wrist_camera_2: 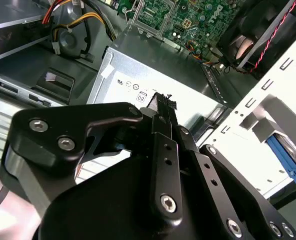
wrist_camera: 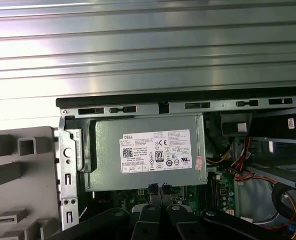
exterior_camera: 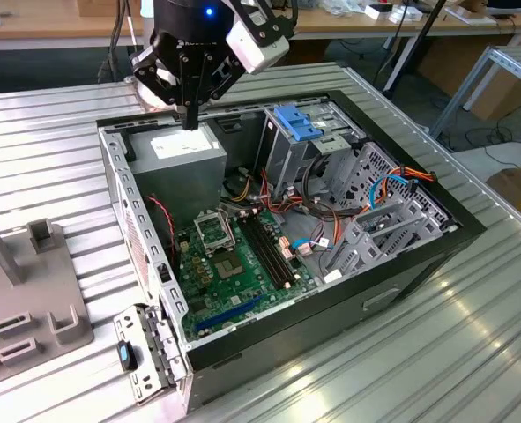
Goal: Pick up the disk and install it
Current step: 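Reach for the disk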
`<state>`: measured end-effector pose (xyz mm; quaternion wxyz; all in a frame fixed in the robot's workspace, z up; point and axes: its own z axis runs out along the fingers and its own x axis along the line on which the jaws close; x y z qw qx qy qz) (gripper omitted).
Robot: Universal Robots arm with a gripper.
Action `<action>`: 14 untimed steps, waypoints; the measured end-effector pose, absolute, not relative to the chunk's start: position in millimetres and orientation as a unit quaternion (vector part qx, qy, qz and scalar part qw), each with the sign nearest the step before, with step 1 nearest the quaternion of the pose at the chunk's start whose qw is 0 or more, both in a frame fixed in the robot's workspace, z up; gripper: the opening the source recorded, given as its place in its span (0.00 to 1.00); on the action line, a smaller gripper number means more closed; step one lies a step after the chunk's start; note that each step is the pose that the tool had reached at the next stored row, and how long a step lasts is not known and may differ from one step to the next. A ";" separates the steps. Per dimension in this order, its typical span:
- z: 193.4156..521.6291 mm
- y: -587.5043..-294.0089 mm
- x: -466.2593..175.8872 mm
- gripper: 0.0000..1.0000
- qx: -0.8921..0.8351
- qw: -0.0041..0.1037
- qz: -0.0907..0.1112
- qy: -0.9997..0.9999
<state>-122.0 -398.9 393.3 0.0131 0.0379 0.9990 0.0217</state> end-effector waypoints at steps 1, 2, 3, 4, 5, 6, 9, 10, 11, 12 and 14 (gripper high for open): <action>393.3 -398.9 -122.0 0.11 0.038 0.013 0.022 0.999; 393.3 -398.9 -122.0 0.11 0.038 0.013 0.022 0.999; 393.3 -398.9 -122.1 0.11 0.038 0.013 0.022 0.999; 393.3 -398.9 -123.1 0.11 0.038 0.013 0.022 0.999; 393.3 -398.9 -123.6 0.11 0.038 0.013 0.022 0.999; 393.3 -399.0 -124.4 0.11 0.038 0.013 0.022 0.999; 393.3 -398.9 -133.8 0.11 0.038 0.013 0.022 0.999; 393.3 -398.9 -137.1 0.11 0.038 0.013 0.022 0.999; 393.3 -398.9 -141.3 0.11 0.038 0.013 0.022 0.999; 393.3 -399.0 -145.7 0.11 0.038 0.013 0.022 0.999; 393.2 -398.9 -156.1 0.11 0.038 0.013 0.022 0.999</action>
